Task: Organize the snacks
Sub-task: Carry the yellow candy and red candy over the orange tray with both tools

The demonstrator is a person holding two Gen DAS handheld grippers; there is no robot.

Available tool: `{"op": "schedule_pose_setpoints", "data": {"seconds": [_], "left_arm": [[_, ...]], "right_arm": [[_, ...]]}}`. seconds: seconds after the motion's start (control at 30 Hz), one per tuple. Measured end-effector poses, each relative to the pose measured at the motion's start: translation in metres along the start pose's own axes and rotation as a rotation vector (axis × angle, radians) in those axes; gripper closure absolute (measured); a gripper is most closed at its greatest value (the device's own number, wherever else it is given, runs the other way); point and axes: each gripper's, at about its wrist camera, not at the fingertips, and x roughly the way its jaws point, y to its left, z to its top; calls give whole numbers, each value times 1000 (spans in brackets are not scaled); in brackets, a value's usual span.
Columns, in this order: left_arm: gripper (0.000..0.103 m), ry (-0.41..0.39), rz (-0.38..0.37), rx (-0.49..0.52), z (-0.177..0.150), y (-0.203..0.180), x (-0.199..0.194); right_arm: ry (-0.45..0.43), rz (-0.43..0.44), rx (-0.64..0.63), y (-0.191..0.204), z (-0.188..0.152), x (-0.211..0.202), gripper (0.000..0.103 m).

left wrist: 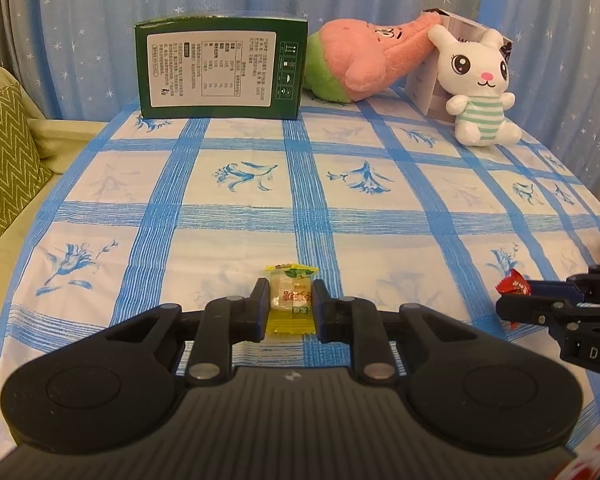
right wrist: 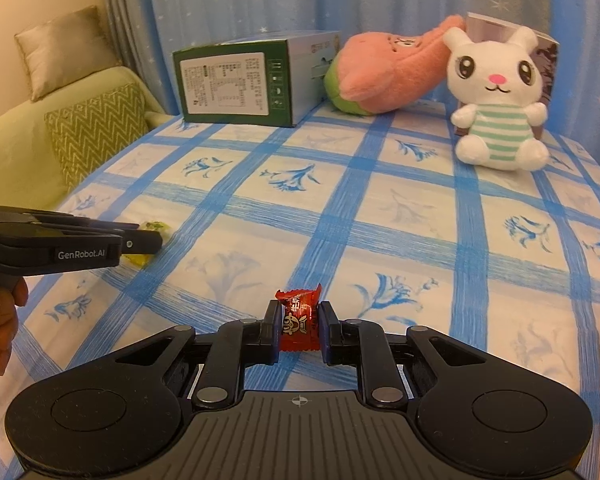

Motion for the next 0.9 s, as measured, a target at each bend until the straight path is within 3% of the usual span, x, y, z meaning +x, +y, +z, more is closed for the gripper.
{"op": "schedule_pose_setpoints", "data": {"seconds": [0.2, 0.47, 0.9], "left_arm": [[84, -8, -16, -20, -2, -11, -18], [84, -51, -68, 20, -5, -56, -66], [84, -15, -203, 34, -54, -150, -150]], "right_arm": [[-2, -33, 59, -6, -9, -22, 84], [-7, -90, 151, -16, -29, -75, 84], [-36, -177, 271, -24, -64, -185, 84]]}}
